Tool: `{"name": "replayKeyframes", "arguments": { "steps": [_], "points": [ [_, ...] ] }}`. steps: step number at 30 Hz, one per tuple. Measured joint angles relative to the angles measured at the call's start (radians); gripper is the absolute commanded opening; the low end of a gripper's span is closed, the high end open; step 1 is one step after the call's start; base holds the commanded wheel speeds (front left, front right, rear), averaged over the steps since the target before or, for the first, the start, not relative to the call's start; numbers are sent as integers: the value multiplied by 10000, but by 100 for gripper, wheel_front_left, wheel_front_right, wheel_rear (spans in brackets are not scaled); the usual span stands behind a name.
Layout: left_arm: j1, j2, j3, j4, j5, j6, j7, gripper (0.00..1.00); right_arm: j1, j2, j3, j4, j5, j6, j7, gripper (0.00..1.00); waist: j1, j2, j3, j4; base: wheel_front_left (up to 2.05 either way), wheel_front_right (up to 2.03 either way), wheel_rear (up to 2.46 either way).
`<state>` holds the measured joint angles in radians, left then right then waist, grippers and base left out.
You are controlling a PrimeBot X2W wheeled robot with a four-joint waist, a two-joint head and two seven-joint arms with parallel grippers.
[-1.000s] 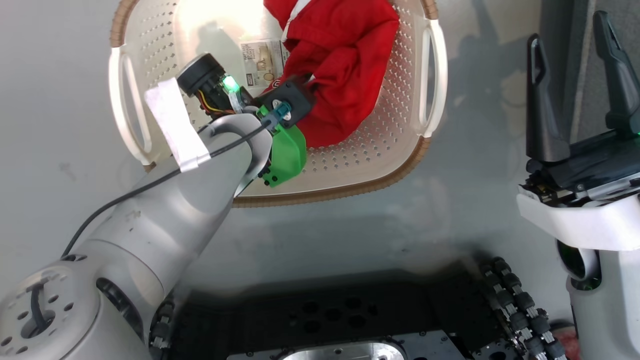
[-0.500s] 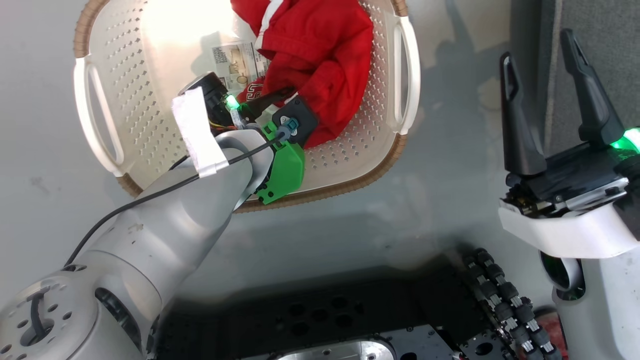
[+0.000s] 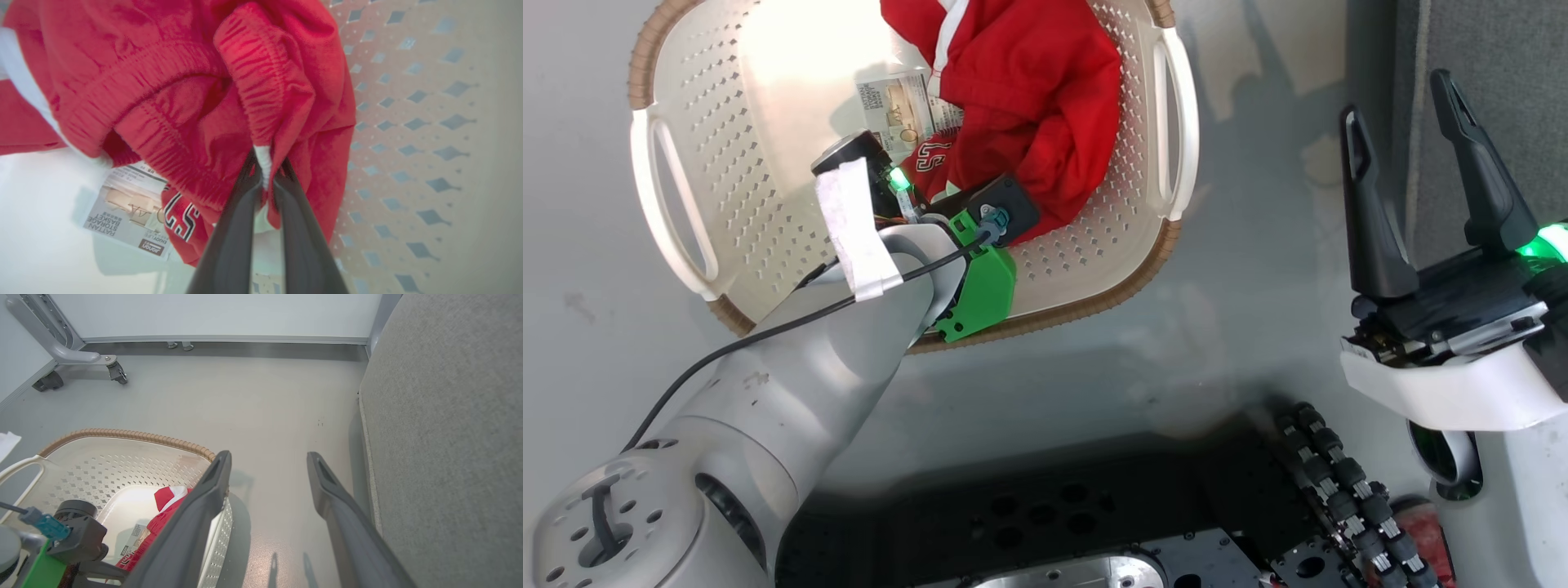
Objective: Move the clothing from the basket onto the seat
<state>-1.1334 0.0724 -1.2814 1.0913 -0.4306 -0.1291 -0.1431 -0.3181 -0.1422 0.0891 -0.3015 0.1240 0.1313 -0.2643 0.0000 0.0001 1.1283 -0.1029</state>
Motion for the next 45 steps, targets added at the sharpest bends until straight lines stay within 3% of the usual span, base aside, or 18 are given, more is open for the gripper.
{"name": "replayKeyframes", "arguments": {
  "steps": [11,17,33,45],
  "points": [
    [-219,0,-2,157,-384,2,-1037,0,-1169,362,77,407,92,0,0,98,0,0,-420,124,0,0,0],
    [543,219,391,-309,-780,23,-1179,0,-1168,600,330,1193,192,0,2,100,0,0,-1248,129,0,0,0],
    [5352,1139,4080,-5095,-389,1375,-1191,0,1565,754,654,3400,460,0,0,100,-1,0,-5746,247,0,0,0],
    [6857,1277,5626,-7668,564,1505,-1191,0,3125,738,1174,4107,602,0,2,100,-1,0,-9145,376,0,0,0]
  ]
}}
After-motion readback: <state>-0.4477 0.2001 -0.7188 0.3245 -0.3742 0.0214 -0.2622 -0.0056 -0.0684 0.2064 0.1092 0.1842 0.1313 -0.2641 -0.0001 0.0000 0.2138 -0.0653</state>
